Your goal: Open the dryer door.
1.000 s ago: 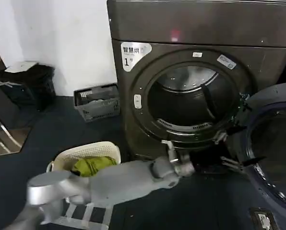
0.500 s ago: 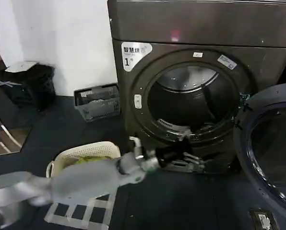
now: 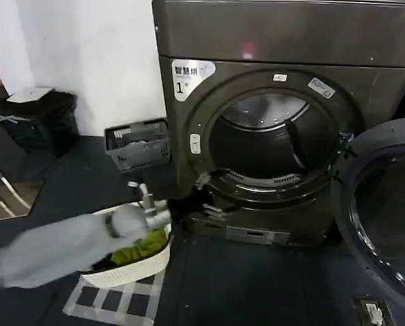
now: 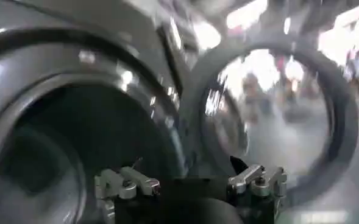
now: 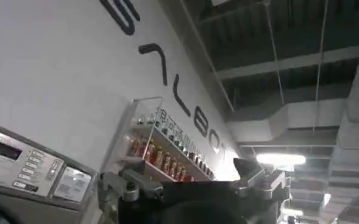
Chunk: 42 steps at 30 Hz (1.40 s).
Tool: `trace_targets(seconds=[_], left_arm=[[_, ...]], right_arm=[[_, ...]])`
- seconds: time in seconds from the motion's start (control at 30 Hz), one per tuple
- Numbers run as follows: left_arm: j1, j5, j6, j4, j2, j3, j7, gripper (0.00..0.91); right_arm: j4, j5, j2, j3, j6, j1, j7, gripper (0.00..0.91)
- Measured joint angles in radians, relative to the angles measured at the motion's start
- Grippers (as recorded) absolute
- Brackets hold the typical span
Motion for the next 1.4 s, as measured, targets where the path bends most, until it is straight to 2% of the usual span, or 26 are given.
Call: trace_targets(seconds=[0.33,0.53,0.77,0.97,1.23,1.4], left_arm=[[-0.065,0.113,0.175,-0.006,0.153,0.058,0.075,0.907],[-0.118,0.185,0.3,0.0,0.218,0.108,0.085,0.907],[-0.201,0.244,0.42,0.003,0.278,0.173,0.17,0.907],[-0.268,0.266,0.48,0.009,0.324,0.221,0.242,0.907],[-0.33,0.421,0.582,0.04,0.379,0.269,0.378,0.907],[-0.343,0.492,0.617,0.078,0.395,0.282,0.403,0.907]], right_arm=[[-0.003,0.0,-0.006,-0.012,0.0,0.012,-0.001,0.907],[-0.009,-0.001,-0.006,-0.014,0.001,0.016,-0.002,0.907],[-0.015,-0.001,-0.006,-0.015,0.003,0.016,-0.003,0.907],[-0.015,-0.004,-0.006,-0.019,0.004,0.022,-0.003,0.907],[-0.011,-0.013,-0.006,-0.017,0.006,0.029,-0.003,0.907],[-0.011,-0.014,-0.006,-0.02,0.007,0.031,-0.003,0.907]])
